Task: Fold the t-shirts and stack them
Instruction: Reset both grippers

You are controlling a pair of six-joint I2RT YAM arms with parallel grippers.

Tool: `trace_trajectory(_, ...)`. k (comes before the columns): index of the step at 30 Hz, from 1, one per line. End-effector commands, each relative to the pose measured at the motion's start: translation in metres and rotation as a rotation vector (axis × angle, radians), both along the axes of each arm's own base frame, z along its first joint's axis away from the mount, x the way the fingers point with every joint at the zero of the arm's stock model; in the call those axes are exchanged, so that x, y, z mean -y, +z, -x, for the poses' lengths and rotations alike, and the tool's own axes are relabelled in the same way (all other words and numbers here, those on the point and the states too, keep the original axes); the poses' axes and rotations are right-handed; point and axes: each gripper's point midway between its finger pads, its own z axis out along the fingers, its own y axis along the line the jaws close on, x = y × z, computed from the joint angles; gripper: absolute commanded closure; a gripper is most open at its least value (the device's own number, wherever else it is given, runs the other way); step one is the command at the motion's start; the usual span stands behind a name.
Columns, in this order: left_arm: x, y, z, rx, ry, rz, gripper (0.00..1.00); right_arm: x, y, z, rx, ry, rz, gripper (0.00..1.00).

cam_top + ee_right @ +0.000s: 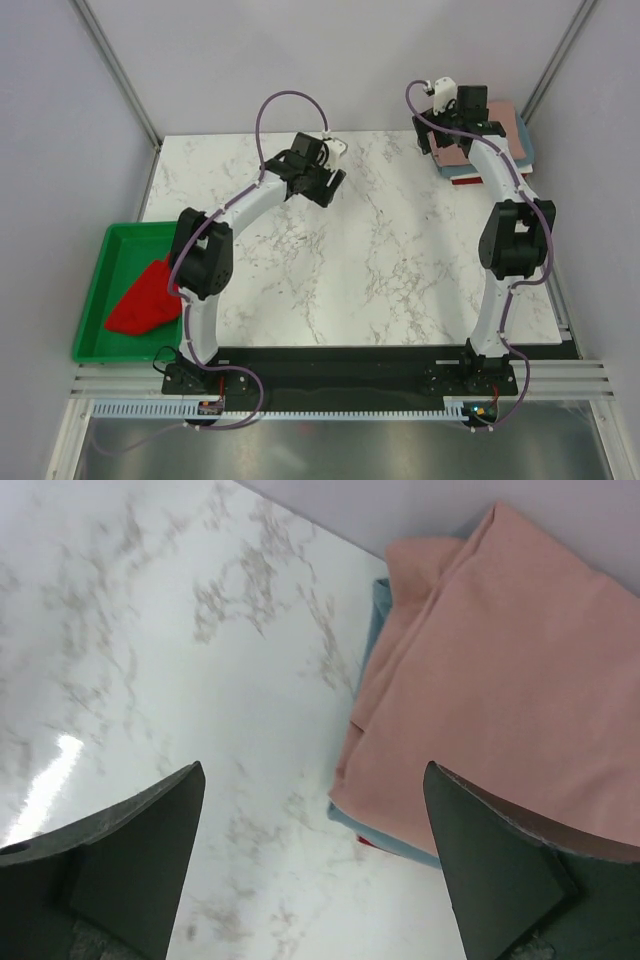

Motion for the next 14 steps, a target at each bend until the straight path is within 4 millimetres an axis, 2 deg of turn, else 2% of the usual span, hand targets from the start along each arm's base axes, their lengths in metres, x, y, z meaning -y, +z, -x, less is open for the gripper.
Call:
trace_trajectory(1, -0.016, 0.096, -0.032, 0.245, 0.073, 0.051, 0.23, -0.038, 0.089, 0.004, 0.153, 0.000, -0.308, 0.02)
trace_trajectory(2, -0.022, 0.102, -0.036, 0.261, 0.080, 0.047, 0.21, -0.043, 0.083, 0.008, 0.136, 0.003, -0.332, 0.02)
trace_trajectory(4, -0.028, 0.110, -0.035, 0.272, 0.084, 0.041, 0.18, -0.058, 0.090, 0.015, 0.138, 0.012, -0.370, 0.02)
trace_trajectory(5, -0.031, 0.110, -0.035, 0.272, 0.080, 0.035, 0.05, -0.061, 0.088, 0.017, 0.129, 0.005, -0.387, 0.02)
trace_trajectory(8, -0.037, 0.112, -0.031, 0.271, 0.082, 0.030, 0.05, -0.067, 0.084, 0.025, 0.099, -0.028, -0.446, 0.02)
trace_trajectory(14, -0.041, 0.108, -0.025, 0.261, 0.067, 0.014, 0.04, -0.084, 0.063, 0.044, 0.027, 0.014, -0.465, 0.02)
